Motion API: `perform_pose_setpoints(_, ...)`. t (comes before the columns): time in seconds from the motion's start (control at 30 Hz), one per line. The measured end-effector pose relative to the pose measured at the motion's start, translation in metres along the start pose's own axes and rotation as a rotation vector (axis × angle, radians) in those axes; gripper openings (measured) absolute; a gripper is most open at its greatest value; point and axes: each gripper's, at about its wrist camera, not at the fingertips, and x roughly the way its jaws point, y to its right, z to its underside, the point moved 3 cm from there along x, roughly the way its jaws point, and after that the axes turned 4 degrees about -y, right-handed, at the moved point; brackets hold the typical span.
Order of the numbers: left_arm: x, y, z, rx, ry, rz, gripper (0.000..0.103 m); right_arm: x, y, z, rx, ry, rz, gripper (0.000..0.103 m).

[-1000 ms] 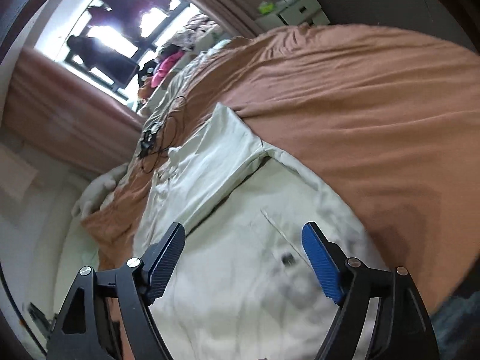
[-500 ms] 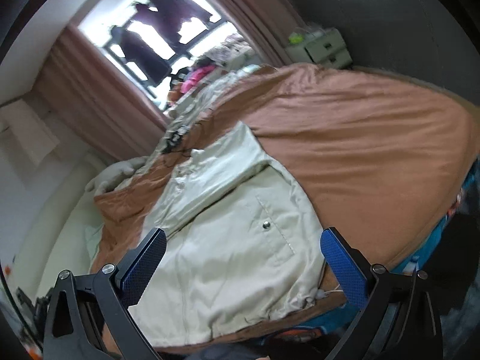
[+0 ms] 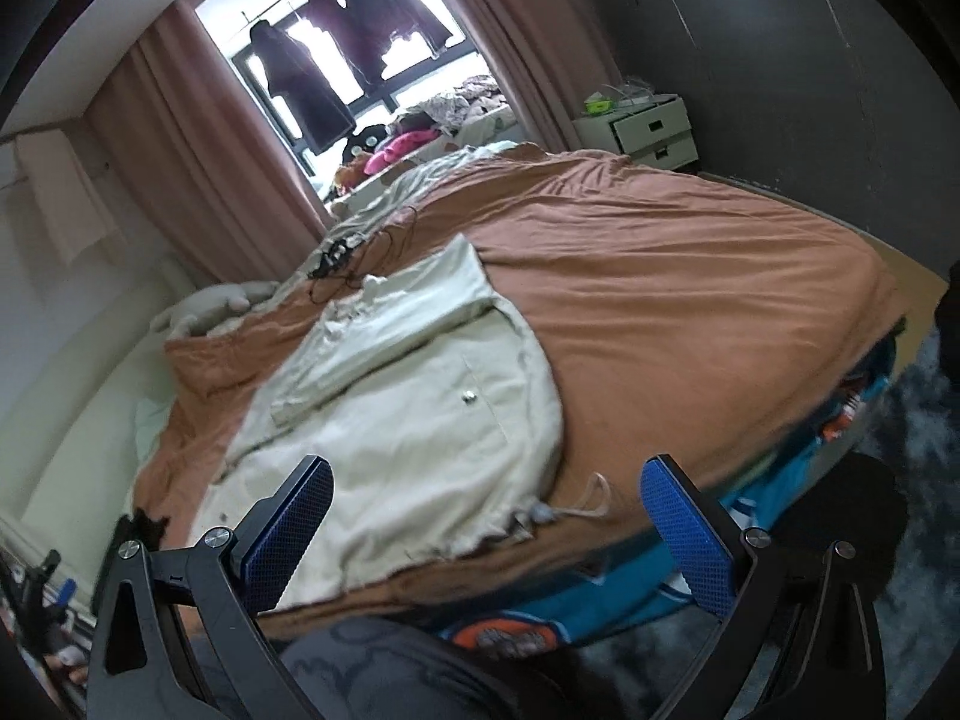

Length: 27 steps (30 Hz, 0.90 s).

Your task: Fold large clothes

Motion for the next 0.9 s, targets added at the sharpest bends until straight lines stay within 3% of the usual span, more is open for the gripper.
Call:
perform_pose_setpoints(0.17, 0.005, -0.022, 0.015, -0.018, -0.046, 0.009, 0.102, 0.005, 0.012, 0.014, 0.007, -0.054, -0.018, 0.103)
perform_pose_setpoints(0.27, 0.014, -0.041, 0.028, -0.061, -0.091, 0.022, 0.096, 0.010, 0.018, 0.020, 0.025, -0.086, -0.025, 0.097)
perform_pose_setpoints(0.43, 0.039, -0.065, 0.042, -0.119, -0.172, 0.039, 0.077, 0.031, 0.024, 0.023, 0.034, -0.143, -0.053, 0.090)
perform_pose_setpoints(0.57, 0.074, -0.076, 0.052, -0.158, -0.233, 0.024, 0.071, 0.053, 0.028, 0.028, 0.066, -0.189, -0.073, 0.076)
perform_pose_setpoints(0.67, 0.102, -0.079, 0.059, -0.171, -0.300, 0.031, 0.055, 0.071, 0.031, 0.032, 0.091, -0.217, -0.106, 0.075)
perform_pose_setpoints(0.9, 0.161, -0.085, 0.062, -0.198, -0.360, 0.012, 0.054, 0.123, 0.037, 0.024, 0.144, -0.261, -0.147, 0.067)
